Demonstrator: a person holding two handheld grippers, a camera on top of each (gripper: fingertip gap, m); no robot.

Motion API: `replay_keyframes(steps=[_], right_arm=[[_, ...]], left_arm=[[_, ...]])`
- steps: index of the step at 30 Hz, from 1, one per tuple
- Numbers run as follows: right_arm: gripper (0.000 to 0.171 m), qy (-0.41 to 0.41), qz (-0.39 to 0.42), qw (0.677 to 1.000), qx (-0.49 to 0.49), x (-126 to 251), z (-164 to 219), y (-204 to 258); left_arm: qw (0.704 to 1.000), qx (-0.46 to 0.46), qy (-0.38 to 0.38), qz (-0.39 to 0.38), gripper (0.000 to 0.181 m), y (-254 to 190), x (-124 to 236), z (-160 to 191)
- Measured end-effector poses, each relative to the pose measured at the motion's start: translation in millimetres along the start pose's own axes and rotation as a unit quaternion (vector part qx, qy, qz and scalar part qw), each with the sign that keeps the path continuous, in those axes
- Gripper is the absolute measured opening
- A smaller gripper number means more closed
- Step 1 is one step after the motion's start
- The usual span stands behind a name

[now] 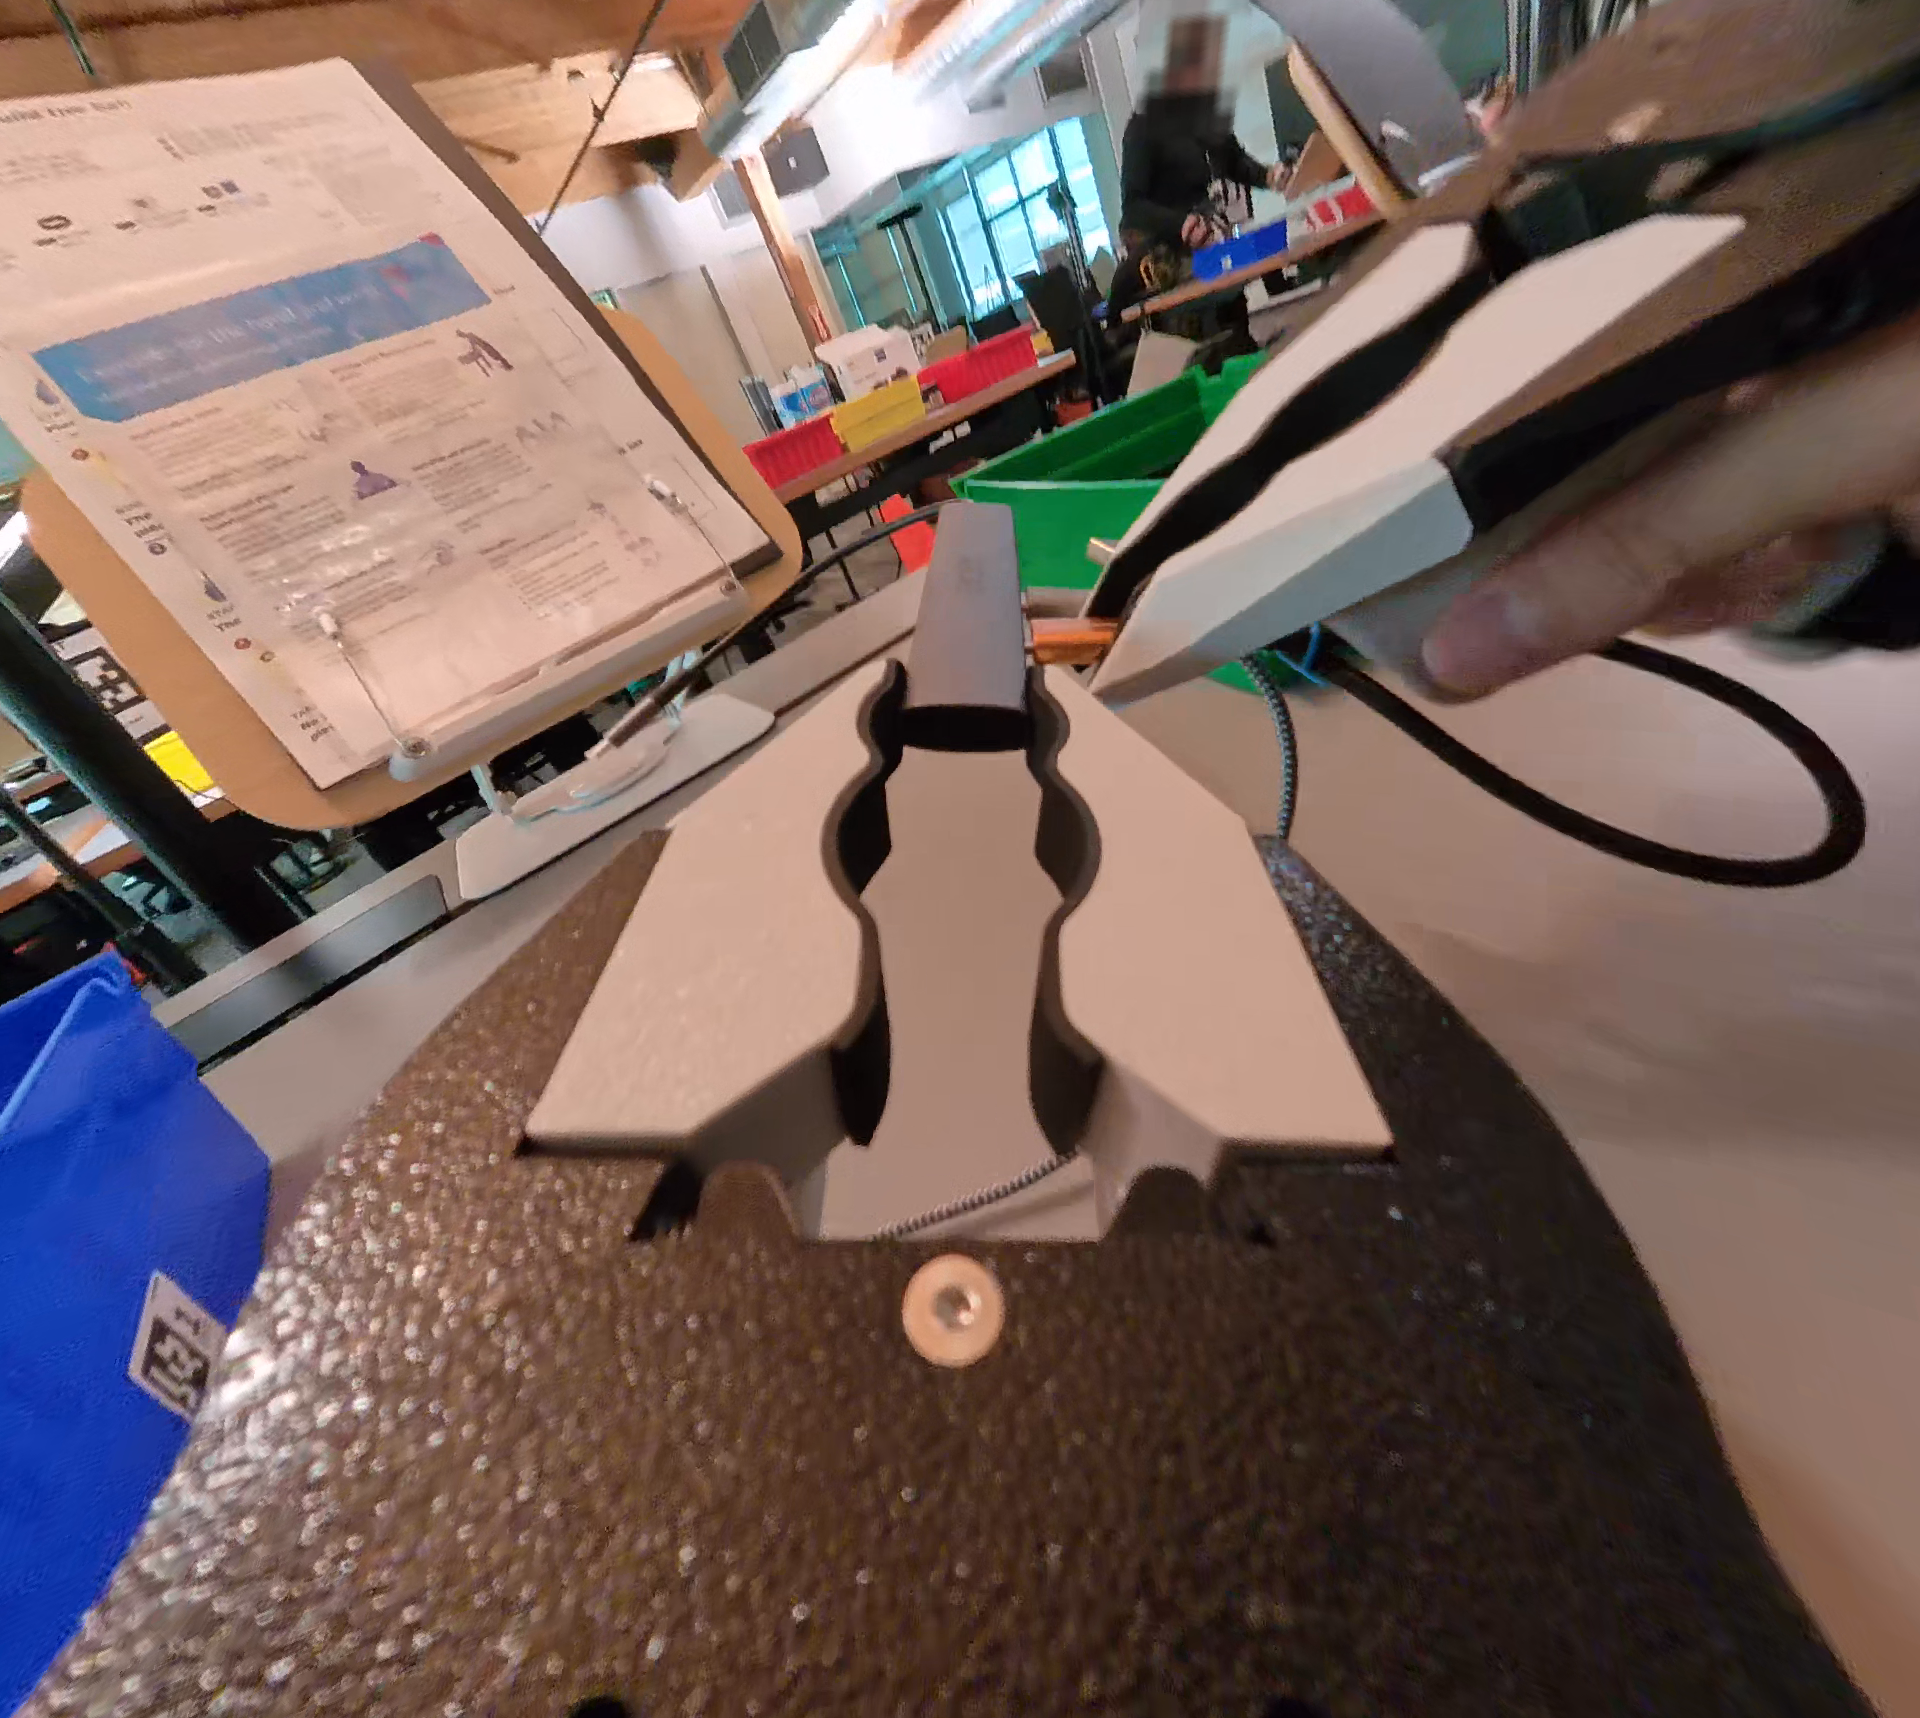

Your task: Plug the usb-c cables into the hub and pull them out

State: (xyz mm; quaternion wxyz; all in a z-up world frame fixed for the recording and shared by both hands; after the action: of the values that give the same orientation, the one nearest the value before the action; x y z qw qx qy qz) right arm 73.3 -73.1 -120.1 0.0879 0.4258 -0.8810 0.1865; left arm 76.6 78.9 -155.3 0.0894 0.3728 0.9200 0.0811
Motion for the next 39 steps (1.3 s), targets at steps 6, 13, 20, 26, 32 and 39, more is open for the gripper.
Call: replay_keyframes(steps=[6, 13, 20, 26, 32, 39], right_arm=[[0.01, -0.101, 0.056, 0.992, -0.046, 3.2, -1.0, 2.6], [0.008, -0.141, 0.094, 0.983, -0.073, 8.0, 7.8, 1.9], [0.006, -0.094, 0.115, 0.988, -0.031, 17.2, 16.5, -0.7], [0.006, -0.102, 0.106, 0.988, -0.052, 37.6, 17.6, -8.0], [0.005, -0.087, 0.103, 0.99, -0.027, 56.9, 23.6, 9.5], [0.005, -0.024, 0.295, 0.951, 0.089, 122.9, 3.5, -52.3]], left_arm=[[0.996, 0.09, -0.027, 0.003, 0.021, 18.2, -4.8, -5.7], [0.994, 0.1, -0.034, 0.02, 0.021, 17.6, -16.0, -4.7], [0.994, 0.102, -0.015, 0.038, 0.021, 9.6, -28.7, -1.3], [0.997, 0.045, -0.013, 0.06, 0.021, 1.1, -37.5, -13.8], [0.99, 0.114, -0.047, -0.071, 0.021, 90.7, -27.0, -30.9], [0.996, 0.075, -0.056, -0.009, 0.021, 79.7, -34.8, -46.0]])
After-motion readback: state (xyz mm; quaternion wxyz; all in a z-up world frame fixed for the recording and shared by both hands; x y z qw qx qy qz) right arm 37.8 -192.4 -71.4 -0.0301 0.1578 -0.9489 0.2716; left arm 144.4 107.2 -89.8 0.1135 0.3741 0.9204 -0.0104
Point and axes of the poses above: each gripper's, where its closed fingertips meet, x back along the fingers, z out of its underside, y = z × x across the jaws, the point moved 10 cm from there along x, back along the fingers, and after that the axes turned 8 degrees about x, right-handed, at the moved point
